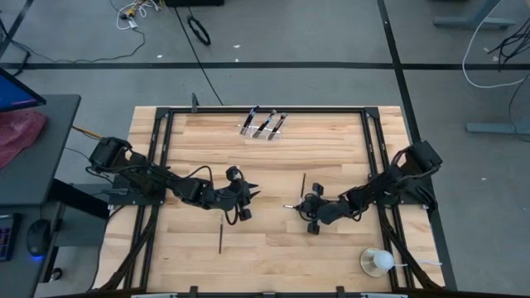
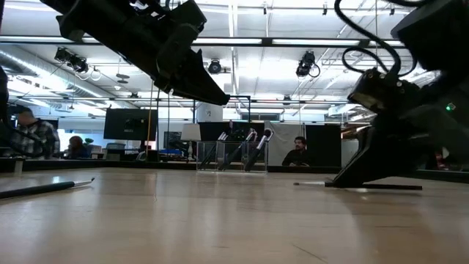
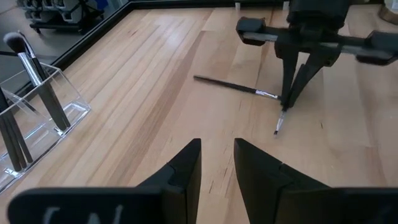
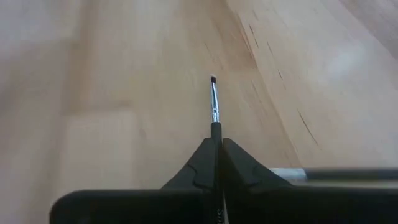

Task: Put items in baskets/containers
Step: Put the black eyeshadow brush into the transparent organizer

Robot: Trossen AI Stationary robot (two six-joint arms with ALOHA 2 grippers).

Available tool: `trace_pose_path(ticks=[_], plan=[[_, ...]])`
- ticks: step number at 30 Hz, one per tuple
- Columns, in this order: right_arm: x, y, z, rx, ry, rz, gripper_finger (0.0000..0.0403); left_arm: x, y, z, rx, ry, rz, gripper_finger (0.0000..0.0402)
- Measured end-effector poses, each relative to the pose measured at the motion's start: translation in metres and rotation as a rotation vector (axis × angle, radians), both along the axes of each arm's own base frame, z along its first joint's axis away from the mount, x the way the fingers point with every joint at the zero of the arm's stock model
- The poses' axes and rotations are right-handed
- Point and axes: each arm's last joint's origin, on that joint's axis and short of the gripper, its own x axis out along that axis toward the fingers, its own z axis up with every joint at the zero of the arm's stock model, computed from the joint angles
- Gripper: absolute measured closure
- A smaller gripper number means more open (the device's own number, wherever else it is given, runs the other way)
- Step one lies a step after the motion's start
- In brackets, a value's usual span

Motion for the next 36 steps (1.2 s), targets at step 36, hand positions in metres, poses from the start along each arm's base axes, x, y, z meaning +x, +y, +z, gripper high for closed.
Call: trace_pose_path(ticks=[36], plan=[[0.011,0.023,0.106,0.108,-0.895,0.229,0.0392,0.030,-0.025,0.046,0.086,-0.653,-0.594,0.0300]])
